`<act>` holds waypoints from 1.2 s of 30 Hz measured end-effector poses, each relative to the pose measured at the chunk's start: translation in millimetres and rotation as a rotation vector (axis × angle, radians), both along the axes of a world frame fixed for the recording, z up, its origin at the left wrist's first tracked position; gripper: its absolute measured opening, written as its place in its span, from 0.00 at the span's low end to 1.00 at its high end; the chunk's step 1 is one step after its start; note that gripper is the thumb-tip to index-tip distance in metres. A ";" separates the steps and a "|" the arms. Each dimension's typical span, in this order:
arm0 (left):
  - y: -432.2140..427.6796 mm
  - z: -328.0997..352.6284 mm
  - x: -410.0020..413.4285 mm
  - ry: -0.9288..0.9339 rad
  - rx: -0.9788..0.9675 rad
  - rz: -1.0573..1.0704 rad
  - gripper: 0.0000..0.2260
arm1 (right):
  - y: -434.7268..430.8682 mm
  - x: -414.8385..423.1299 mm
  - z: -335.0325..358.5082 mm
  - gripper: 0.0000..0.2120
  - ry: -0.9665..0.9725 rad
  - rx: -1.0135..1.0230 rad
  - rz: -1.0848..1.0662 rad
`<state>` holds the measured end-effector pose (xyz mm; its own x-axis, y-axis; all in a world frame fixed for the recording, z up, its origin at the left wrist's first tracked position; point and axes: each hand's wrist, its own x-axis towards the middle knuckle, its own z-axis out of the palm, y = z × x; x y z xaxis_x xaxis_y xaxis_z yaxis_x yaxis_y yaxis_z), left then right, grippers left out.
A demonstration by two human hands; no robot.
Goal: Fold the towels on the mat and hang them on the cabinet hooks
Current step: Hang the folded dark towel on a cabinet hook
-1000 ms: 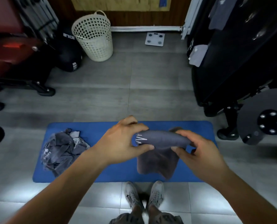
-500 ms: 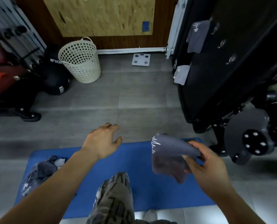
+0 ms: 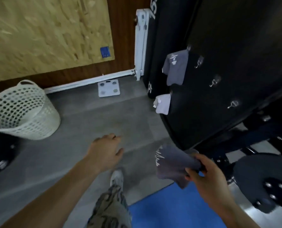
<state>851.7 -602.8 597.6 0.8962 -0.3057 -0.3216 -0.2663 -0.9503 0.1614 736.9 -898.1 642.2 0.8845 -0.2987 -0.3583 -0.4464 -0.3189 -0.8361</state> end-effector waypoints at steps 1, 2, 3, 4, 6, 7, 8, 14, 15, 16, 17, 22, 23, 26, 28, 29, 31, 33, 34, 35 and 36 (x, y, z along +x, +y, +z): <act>1.2 4.3 34.3 0.001 0.008 -0.049 0.26 | 5.4 25.8 3.5 0.15 0.005 0.013 -0.029; 0.7 10.1 66.3 0.007 0.009 -0.092 0.28 | 8.8 49.5 7.8 0.14 0.002 0.027 -0.059; -1.5 16.8 96.3 0.011 0.009 -0.128 0.27 | 11.6 71.6 12.8 0.13 -0.003 0.031 -0.082; -4.8 22.2 126.2 0.013 0.012 -0.167 0.22 | 14.2 92.9 18.6 0.14 -0.010 0.026 -0.097; -17.4 34.4 180.8 0.005 -0.005 -0.242 0.16 | 15.1 132.1 31.3 0.17 -0.025 0.011 -0.125; -25.8 40.5 205.8 -0.001 -0.015 -0.271 0.15 | 13.6 151.0 36.3 0.19 -0.034 0.010 -0.139; -33.7 43.3 229.6 -0.006 -0.025 -0.293 0.15 | 11.0 169.3 40.9 0.20 -0.042 0.008 -0.146; -95.5 49.4 361.8 -0.076 -0.082 -0.437 0.12 | -17.1 268.6 43.7 0.19 -0.055 -0.020 -0.159; -107.3 51.5 381.4 -0.119 -0.084 -0.468 0.11 | -23.3 283.3 41.5 0.18 -0.070 -0.022 -0.168; -119.3 52.6 400.8 -0.154 -0.078 -0.507 0.11 | -30.3 298.0 39.0 0.17 -0.082 -0.016 -0.179; -131.5 54.2 418.3 -0.178 -0.072 -0.538 0.11 | -37.0 312.2 37.2 0.17 -0.084 -0.010 -0.188; -187.8 61.6 493.4 -0.228 -0.133 -0.658 0.14 | -64.4 378.7 35.7 0.23 -0.050 -0.014 -0.154; -199.5 65.1 505.2 -0.232 -0.186 -0.679 0.14 | -69.7 392.3 37.1 0.22 -0.036 -0.023 -0.139; -235.3 69.8 537.3 -0.007 -0.353 -0.712 0.14 | -84.2 431.7 39.8 0.20 0.013 -0.031 -0.096; -260.1 64.2 554.4 0.341 -0.428 -0.748 0.21 | -90.6 456.4 37.3 0.18 0.049 -0.014 -0.057; -271.4 60.2 561.3 0.493 -0.431 -0.795 0.25 | -93.7 466.7 35.3 0.18 0.075 -0.010 -0.034; -291.0 51.0 571.9 0.694 -0.377 -0.912 0.29 | -98.3 482.4 32.4 0.20 0.124 -0.020 -0.007; -307.4 45.5 577.4 0.834 -0.335 -0.997 0.30 | -102.8 492.1 29.9 0.22 0.131 -0.035 -0.026; -314.6 39.3 580.0 0.891 -0.336 -1.010 0.29 | -104.6 494.2 27.9 0.23 0.119 -0.030 -0.060; -321.4 33.9 582.5 0.948 -0.340 -0.996 0.28 | -106.3 494.4 24.6 0.24 0.106 -0.012 -0.106; -328.0 26.3 585.4 0.997 -0.329 -0.961 0.27 | -107.8 494.1 21.3 0.25 0.096 0.018 -0.155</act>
